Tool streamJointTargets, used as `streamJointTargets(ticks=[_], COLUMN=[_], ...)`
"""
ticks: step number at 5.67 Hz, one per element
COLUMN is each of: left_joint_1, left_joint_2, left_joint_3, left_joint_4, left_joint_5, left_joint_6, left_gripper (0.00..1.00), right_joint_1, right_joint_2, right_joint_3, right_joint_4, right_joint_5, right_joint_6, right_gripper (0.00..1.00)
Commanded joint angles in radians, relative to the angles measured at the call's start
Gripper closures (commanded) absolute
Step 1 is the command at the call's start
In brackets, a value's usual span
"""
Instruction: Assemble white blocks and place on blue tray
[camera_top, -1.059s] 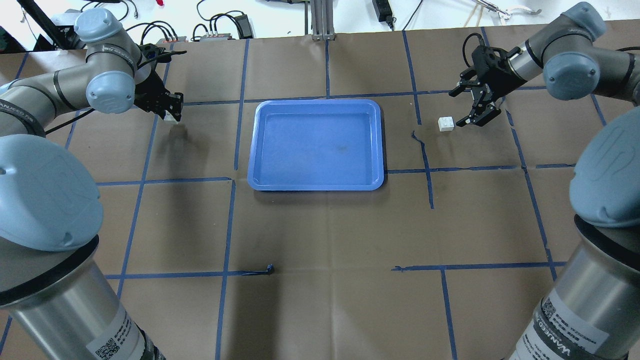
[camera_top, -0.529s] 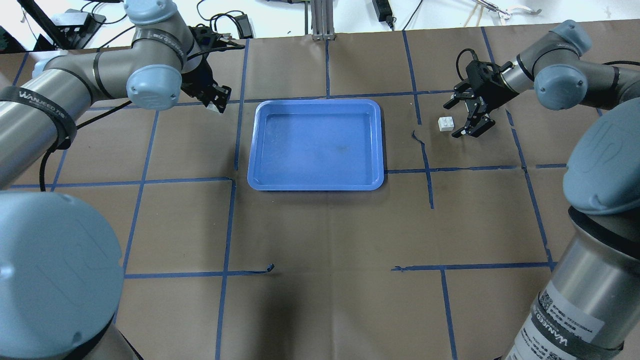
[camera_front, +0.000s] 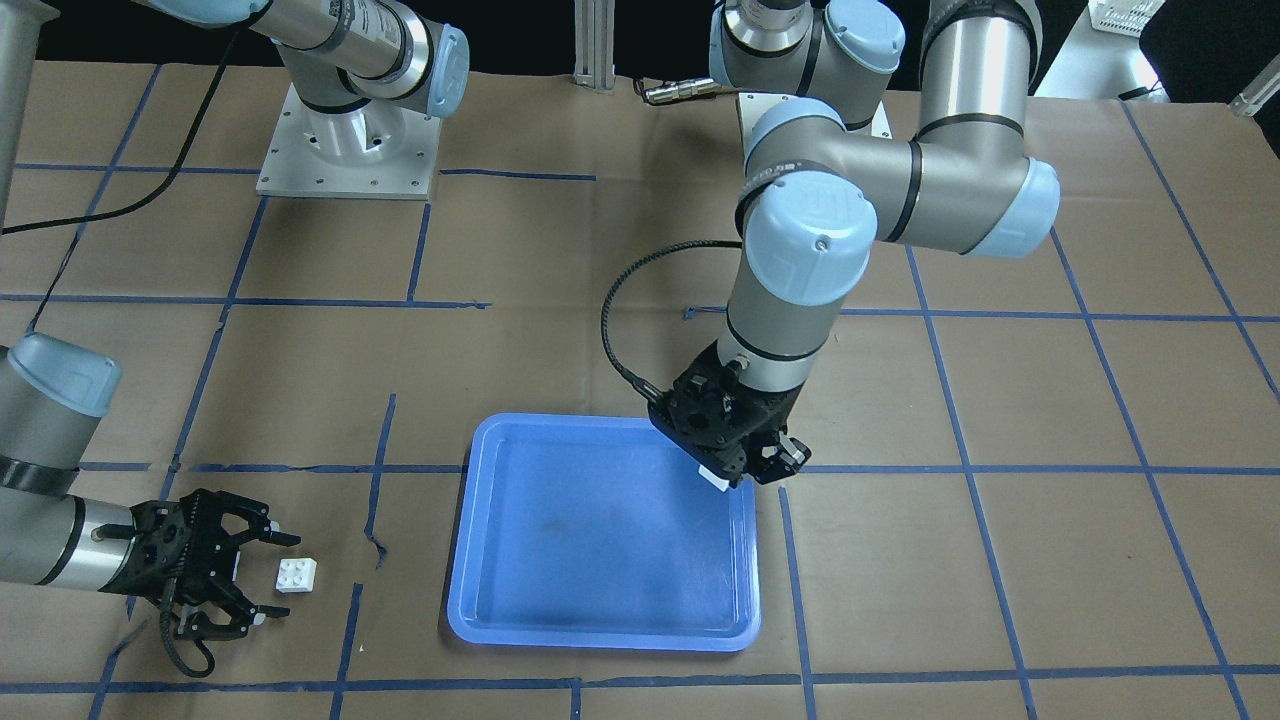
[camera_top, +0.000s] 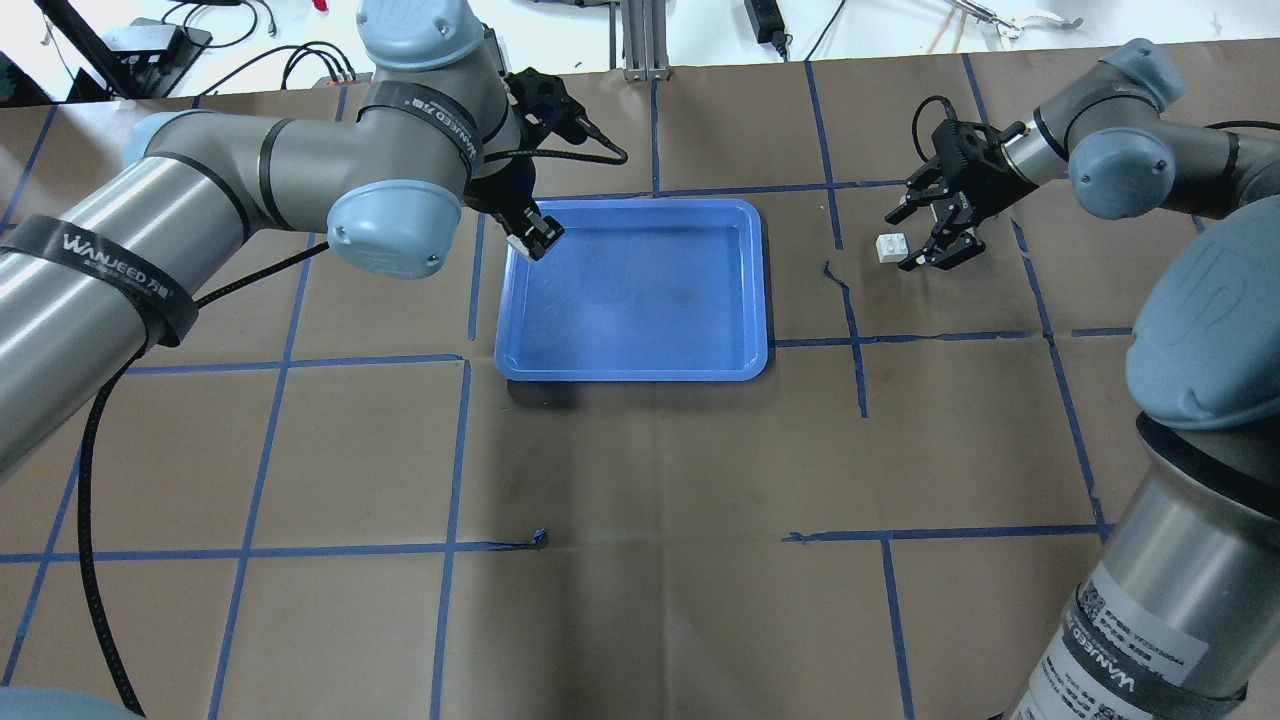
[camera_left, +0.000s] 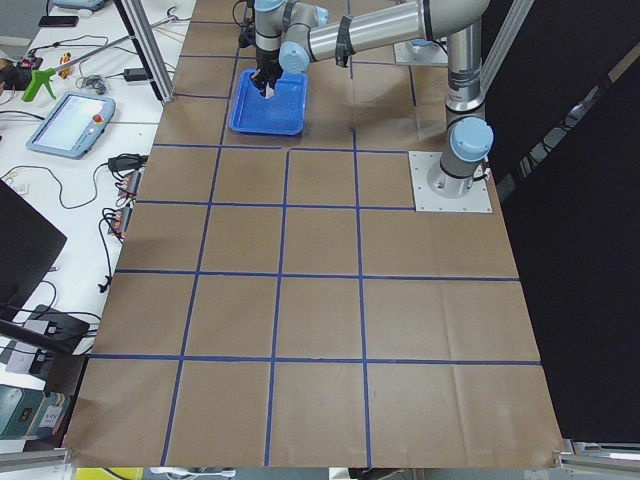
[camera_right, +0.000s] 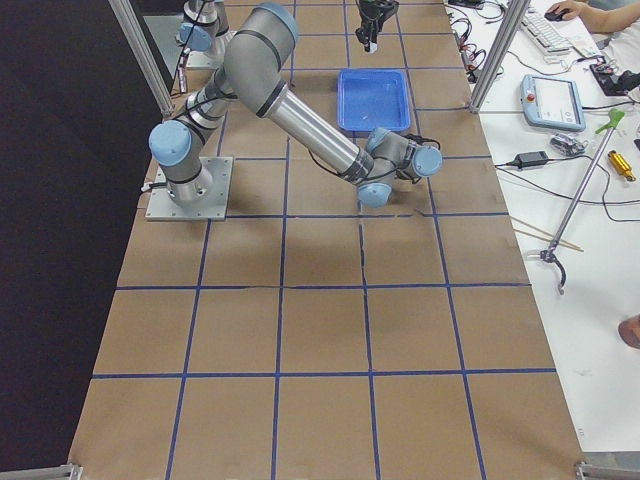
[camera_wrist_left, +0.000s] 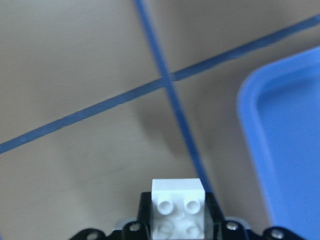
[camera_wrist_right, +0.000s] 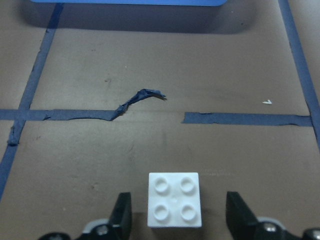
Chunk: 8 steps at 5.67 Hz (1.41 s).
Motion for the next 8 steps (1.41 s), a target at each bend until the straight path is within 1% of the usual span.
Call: streamJointTargets(ticks=[1,2,3,4,5,6,7,8], left_joint_1=[-0.016,-0.016,-0.022,-0.056,-0.065,-0.067,-0.067,-0.067], left_joint_2=[-0.017,-0.035,-0.074,-0.121,-0.175,-0.187,-0.222,-0.247], left_joint_3=[-0.014,-0.014,0.001,0.015,0.039,0.029,0.051,0.053], left_joint_4=[0.000,-0.003,-0.006,0.034,0.078,0.071,0.080,0.117], left_joint_5=[-0.008,-0.013,-0.049,-0.050,-0.051,-0.050,-0.048,-0.053], left_joint_6=[0.330,0.511,0.561,0.571,0.571,0.571,0.574,0.574], left_gripper=[1.00,0.99,0.96,0.97,0.97,0.97,0.97,0.96], right_joint_1=[0.000,0.000,0.000,0.000,0.001,0.003,0.008,0.014], right_joint_2=[-0.001,-0.003,-0.007,-0.021,-0.046,-0.081,-0.124,-0.182], right_joint_3=[-0.004,-0.009,-0.016,-0.036,-0.064,-0.067,-0.065,-0.058], right_joint_4=[-0.005,-0.006,-0.006,-0.003,0.012,0.021,0.067,0.125], right_joint_5=[0.000,-0.003,-0.008,-0.009,-0.015,-0.017,-0.017,-0.017], right_joint_6=[0.000,0.000,0.003,0.024,0.094,0.106,0.120,0.121], right_gripper=[0.51,0.63,0.70,0.72,0.73,0.73,0.74,0.74])
